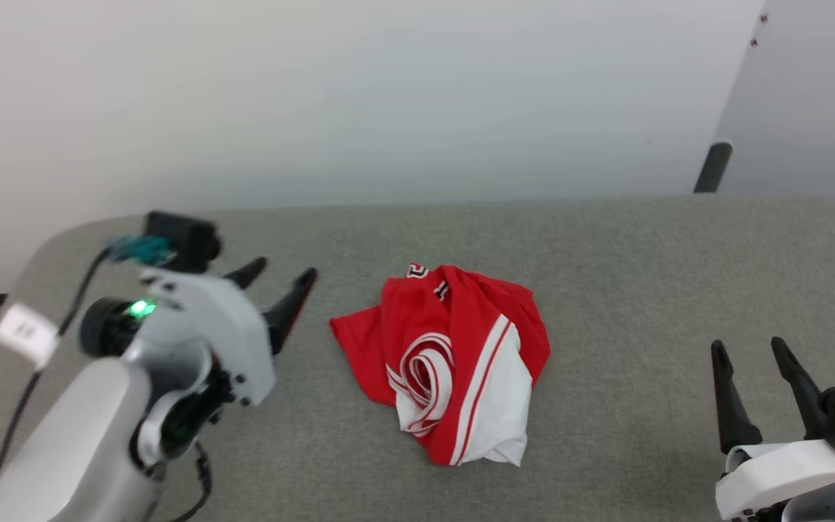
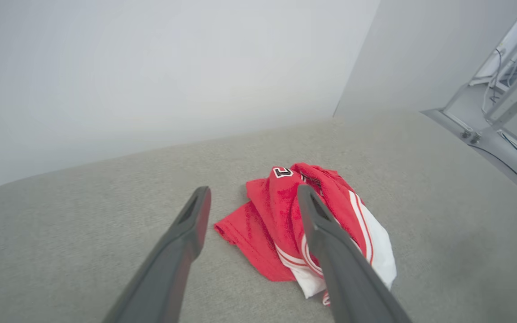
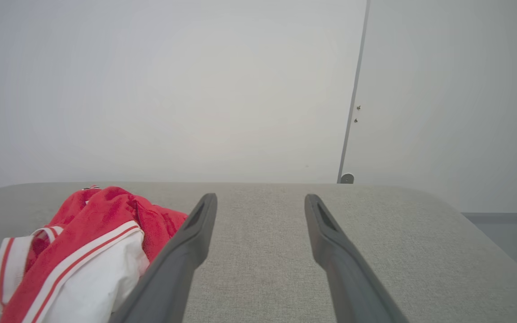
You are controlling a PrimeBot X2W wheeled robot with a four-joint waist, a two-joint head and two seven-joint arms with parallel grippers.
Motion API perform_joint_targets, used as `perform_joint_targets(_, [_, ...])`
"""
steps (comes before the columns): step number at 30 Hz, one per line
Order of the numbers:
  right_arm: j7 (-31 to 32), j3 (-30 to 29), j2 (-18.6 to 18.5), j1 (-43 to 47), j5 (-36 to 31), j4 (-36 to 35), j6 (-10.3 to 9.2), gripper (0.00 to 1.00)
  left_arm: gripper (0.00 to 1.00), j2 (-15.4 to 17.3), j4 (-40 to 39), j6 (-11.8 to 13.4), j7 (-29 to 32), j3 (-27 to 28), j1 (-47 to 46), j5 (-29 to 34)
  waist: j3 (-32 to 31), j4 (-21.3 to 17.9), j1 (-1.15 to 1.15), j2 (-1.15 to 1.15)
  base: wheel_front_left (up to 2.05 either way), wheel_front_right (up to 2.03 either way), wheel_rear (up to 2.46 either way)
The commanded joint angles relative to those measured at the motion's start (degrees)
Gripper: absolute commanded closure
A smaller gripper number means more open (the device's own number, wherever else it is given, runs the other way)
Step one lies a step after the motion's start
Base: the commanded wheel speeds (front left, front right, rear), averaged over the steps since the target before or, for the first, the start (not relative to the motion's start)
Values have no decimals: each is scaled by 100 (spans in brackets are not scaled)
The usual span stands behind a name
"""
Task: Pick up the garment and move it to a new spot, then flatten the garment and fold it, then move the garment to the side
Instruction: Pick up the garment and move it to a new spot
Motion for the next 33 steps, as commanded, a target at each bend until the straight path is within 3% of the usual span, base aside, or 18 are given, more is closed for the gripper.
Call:
perform_joint_targets(1, [21,51,-15,76,40,-19,0,0,0,63,-106,44,-238,97,234,76,-189,174,0,0,0,0,0])
perform_joint_targets(8, [-4,216,-39,186,82,9,0,0,0,371,-550,240,-1460,745,1303,117,-342,233,0,0,0,0,0])
perform_joint_targets(22, [-285,179,-117,407,160,138,0,0,0,500,-369,108,-3540,1402,2846,335,-475,333,0,0,0,0,0])
perform_joint_targets(33, [-284,102,-44,569,162,145,0,0,0,344,-239,-38,-3937,1638,3311,380,-428,493,0,0,0,0,0])
